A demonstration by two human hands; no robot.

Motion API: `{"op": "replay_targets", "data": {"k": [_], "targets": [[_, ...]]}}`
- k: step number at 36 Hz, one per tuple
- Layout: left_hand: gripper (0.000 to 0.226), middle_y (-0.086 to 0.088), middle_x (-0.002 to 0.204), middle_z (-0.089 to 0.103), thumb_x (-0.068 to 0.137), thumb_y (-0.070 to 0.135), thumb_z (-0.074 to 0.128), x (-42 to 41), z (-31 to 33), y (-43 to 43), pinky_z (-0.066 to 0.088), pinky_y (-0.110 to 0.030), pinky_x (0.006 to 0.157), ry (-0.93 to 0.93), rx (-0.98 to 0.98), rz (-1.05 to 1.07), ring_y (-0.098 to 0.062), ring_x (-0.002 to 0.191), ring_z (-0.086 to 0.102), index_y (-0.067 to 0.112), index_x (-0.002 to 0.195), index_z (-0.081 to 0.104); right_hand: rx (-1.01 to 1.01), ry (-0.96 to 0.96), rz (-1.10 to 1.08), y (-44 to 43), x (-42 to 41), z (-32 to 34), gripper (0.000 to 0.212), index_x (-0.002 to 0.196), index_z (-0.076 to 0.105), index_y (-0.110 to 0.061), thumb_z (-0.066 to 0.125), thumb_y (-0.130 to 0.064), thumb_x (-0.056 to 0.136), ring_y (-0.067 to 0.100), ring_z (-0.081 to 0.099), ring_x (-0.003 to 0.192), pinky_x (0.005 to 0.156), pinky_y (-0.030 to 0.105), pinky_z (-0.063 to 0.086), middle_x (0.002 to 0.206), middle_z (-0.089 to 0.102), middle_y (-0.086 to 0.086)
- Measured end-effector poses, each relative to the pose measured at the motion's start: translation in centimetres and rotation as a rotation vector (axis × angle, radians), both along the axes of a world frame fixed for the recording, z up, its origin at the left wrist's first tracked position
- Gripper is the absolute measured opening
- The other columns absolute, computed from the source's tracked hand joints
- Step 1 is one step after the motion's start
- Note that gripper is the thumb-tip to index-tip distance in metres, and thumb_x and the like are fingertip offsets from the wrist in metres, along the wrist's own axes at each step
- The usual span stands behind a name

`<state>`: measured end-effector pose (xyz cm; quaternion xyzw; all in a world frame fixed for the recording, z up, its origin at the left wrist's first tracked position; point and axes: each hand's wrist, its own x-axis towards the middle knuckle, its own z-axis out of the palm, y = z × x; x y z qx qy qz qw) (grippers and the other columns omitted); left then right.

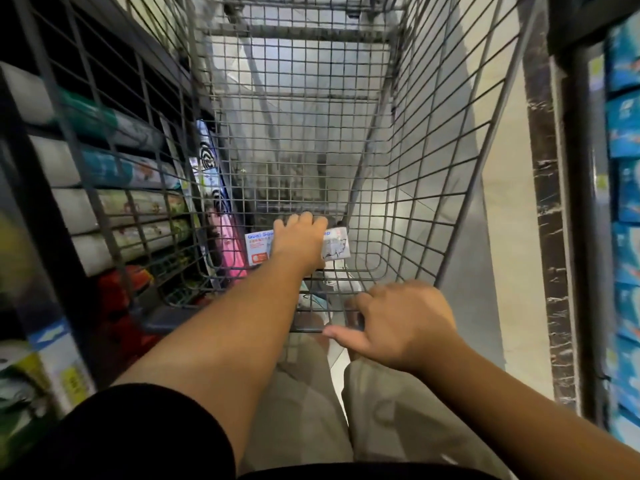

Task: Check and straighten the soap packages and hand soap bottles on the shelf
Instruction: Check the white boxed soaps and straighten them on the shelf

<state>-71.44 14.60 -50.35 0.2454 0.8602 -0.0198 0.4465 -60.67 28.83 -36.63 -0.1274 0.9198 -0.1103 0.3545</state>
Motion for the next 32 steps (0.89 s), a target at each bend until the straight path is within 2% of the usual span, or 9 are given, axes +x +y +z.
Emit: {"op": "replay_targets", "data": {"k": [4,9,13,16,19,21,23,28,32], "targets": [[0.070,-0.007,0.135,0.046,0.078,0.040,0.077,-0.5,0.3,0.1,0.030,-0.053,0.105,-0.046,-0.019,0.031,-0.031,0.127,0.043,0.022,0.136,0.041,0.001,0.000,0.012,-0.1,-0.3,0.5,0.085,0.091,0.062,-0.027,0.004,-0.088,0.082,0.019,0.060,0.077,0.055,0.030,0.029,0.084,0.061,-0.005],[0.058,-0.005,0.138,0.047,0.088,0.033,0.065,-0.6,2.6,-0.3,0.032,-0.057,0.104,-0.164,-0.061,0.074,-0.028,0.130,0.043,0.023,0.140,0.042,0.043,0.040,0.025,-0.1,-0.3,0.8,0.079,0.086,0.057,-0.027,0.006,-0.088,0.083,0.017,0.063,0.076,0.057,0.031,0.037,0.078,0.061,-0.007],[0.047,-0.009,0.131,0.055,0.091,0.036,0.059,-0.1,5.9,-1.7,0.047,-0.042,0.093,-0.223,-0.034,0.266,-0.031,0.115,0.055,0.020,0.135,0.053,0.096,0.043,0.071,-0.2,-0.5,1.3,0.080,0.088,0.059,-0.026,0.006,-0.086,0.084,0.019,0.065,0.077,0.057,0.033,0.036,0.081,0.063,-0.004],[0.039,-0.012,0.126,0.061,0.094,0.034,0.058,1.0,9.6,-3.3,0.046,-0.033,0.084,-0.267,-0.015,0.349,-0.031,0.110,0.058,0.016,0.129,0.058,0.079,-0.071,0.048,-0.2,-1.4,1.8,0.076,0.088,0.058,-0.024,0.012,-0.085,0.085,0.021,0.065,0.082,0.062,0.034,0.047,0.085,0.064,-0.004],[0.034,-0.011,0.125,0.062,0.096,0.036,0.055,2.8,13.6,-4.9,0.047,-0.036,0.088,-0.240,0.004,0.342,-0.031,0.111,0.057,0.018,0.125,0.060,0.046,-0.286,0.056,-0.4,-3.3,2.7,0.061,0.107,0.062,-0.021,0.033,-0.073,0.094,0.027,0.064,0.098,0.075,0.037,0.052,0.103,0.067,0.005],[0.028,-0.012,0.119,0.064,0.097,0.033,0.049,3.9,16.2,-5.6,0.051,-0.040,0.087,-0.186,0.031,0.373,-0.032,0.104,0.059,0.017,0.116,0.062,0.064,-0.335,0.133,-0.6,-4.6,3.7,0.052,0.112,0.061,-0.018,0.041,-0.064,0.096,0.030,0.062,0.098,0.080,0.037,0.052,0.109,0.067,0.010],[0.025,-0.013,0.112,0.064,0.096,0.030,0.046,5.0,18.7,-6.2,0.051,-0.042,0.085,-0.132,0.047,0.400,-0.033,0.099,0.059,0.015,0.109,0.062,0.091,-0.296,0.200,-0.9,-6.0,5.5,0.047,0.113,0.061,-0.020,0.045,-0.060,0.095,0.029,0.061,0.096,0.083,0.038,0.053,0.112,0.067,0.010],[0.026,-0.009,0.120,0.061,0.091,0.028,0.054,8.8,25.0,-8.0,0.048,-0.036,0.086,-0.091,0.074,0.509,-0.030,0.113,0.057,0.015,0.113,0.060,0.064,-0.219,0.327,-3.0,-9.6,11.9,0.050,0.134,0.054,-0.020,0.048,-0.054,0.098,0.031,0.058,0.119,0.092,0.038,0.049,0.133,0.061,0.009],[0.023,-0.012,0.114,0.064,0.095,0.032,0.051,12.2,30.8,-9.3,0.045,-0.036,0.078,0.005,0.122,0.719,-0.032,0.106,0.060,0.016,0.109,0.059,-0.056,-0.083,0.394,-5.6,-11.2,18.2,0.045,0.118,0.061,-0.015,0.050,-0.053,0.097,0.031,0.062,0.106,0.086,0.042,0.052,0.116,0.067,0.013]]}}
